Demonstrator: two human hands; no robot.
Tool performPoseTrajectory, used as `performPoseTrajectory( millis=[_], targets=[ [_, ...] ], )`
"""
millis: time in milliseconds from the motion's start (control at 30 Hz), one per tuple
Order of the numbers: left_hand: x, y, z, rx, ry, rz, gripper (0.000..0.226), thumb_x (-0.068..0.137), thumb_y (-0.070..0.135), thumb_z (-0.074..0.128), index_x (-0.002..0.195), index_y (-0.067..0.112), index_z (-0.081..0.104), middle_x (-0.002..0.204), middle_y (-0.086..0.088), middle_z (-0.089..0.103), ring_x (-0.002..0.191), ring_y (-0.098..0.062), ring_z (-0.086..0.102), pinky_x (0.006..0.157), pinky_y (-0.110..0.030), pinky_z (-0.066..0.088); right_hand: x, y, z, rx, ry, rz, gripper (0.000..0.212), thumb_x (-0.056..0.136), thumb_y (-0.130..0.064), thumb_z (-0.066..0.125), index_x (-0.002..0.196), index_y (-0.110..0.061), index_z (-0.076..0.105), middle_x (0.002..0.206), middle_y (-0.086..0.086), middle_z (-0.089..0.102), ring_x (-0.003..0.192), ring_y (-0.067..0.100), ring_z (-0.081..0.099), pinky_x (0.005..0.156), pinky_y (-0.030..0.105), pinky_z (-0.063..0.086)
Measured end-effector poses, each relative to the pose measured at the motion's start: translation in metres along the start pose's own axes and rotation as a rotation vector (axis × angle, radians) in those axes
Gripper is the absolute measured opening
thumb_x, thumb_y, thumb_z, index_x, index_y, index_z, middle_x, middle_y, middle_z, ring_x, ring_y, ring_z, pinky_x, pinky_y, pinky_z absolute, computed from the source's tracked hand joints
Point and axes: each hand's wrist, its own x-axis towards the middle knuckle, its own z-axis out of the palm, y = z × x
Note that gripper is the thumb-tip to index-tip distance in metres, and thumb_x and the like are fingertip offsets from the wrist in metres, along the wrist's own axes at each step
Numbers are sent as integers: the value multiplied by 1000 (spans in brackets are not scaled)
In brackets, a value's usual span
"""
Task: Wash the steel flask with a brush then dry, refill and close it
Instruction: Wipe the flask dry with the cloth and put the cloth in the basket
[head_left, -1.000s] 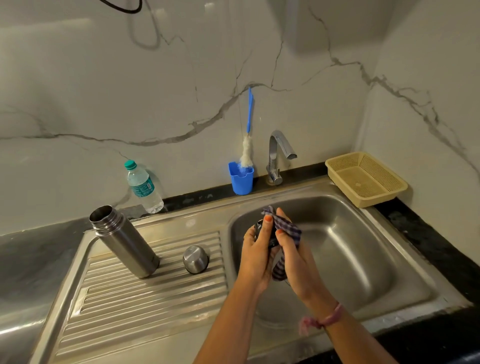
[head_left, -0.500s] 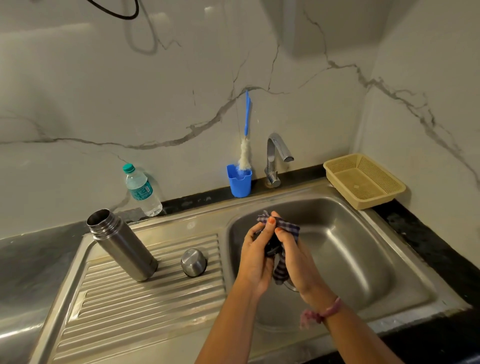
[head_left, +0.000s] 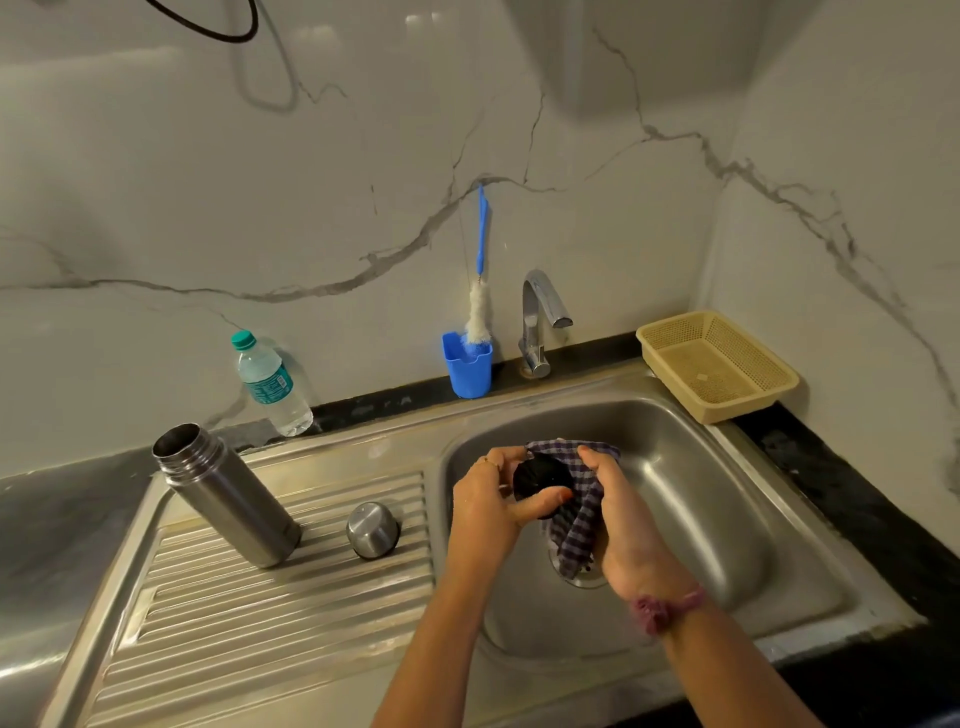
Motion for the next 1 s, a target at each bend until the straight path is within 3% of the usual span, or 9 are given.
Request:
performPoseTrajectory(
  millis=[100,267,367,467,533,633,700,800,1000],
  targets=[
    [-3,6,1,-68,-24,6,56,86,29,76,135,25,49,106,15,63,90,17,60,77,-5,48,6,-5,-8,5,13,0,37,96,-41,47,104,-11,67,98,14,72,93,25,67,79,37,51],
    [-11,18,19,-569,61,-217,39,103,21,49,141,24,42,114,-7,59,106,-15,65,86,-30,58,11,-3,-13,115,-48,39,43,95,-46,43,115,-14,66,106,15,71,100,31,65,80,41,52],
    [-14,28,31,-526,149,-236,27,107,24,38,131,30,49,118,5,59,110,-9,60,92,-23,52,6,13,5,85,-87,-163,31,98,-33,40,122,-24,58,121,11,64,109,22,62,90,35,49],
    [-13,31,34,-496,210,-269,30,106,30,36,116,15,60,105,5,63,98,-10,62,85,-23,49,-2,30,12,-103,-124,-454,46,91,-54,45,128,-27,49,135,2,53,122,11,53,96,23,45],
    [-12,31,34,-601,138,-323,42,102,38,36,106,6,62,101,-7,67,97,-22,64,87,-37,49,-3,34,6,-326,-136,-663,58,90,-61,39,136,-26,44,143,-3,45,133,9,41,109,31,36],
    [-15,32,26,-809,-10,-425,44,105,33,33,114,7,68,106,-8,76,100,-21,72,95,-36,53,8,32,-7,-774,-113,-973,50,92,-29,28,135,-17,50,143,-3,45,138,17,35,112,49,29],
    [-14,29,20,-824,-105,-466,45,106,35,33,118,8,68,103,-10,77,95,-18,74,84,-32,58,12,28,-14,-980,-131,-1109,47,88,-22,36,129,-13,55,141,-2,47,137,22,34,109,50,33],
    [-12,25,17,-764,-171,-489,44,106,38,34,110,13,69,90,-7,78,80,-15,75,64,-27,58,21,29,-30,-1072,-154,-1239,39,84,-18,47,123,-18,55,142,-3,44,133,24,37,107,42,35],
    [-15,25,19,-724,-155,-431,41,105,37,34,105,14,69,86,-5,76,78,-12,73,65,-25,57,19,35,-18,-949,-76,-1142,26,84,-20,47,109,-24,53,131,-5,39,119,14,41,102,16,33]
  ],
)
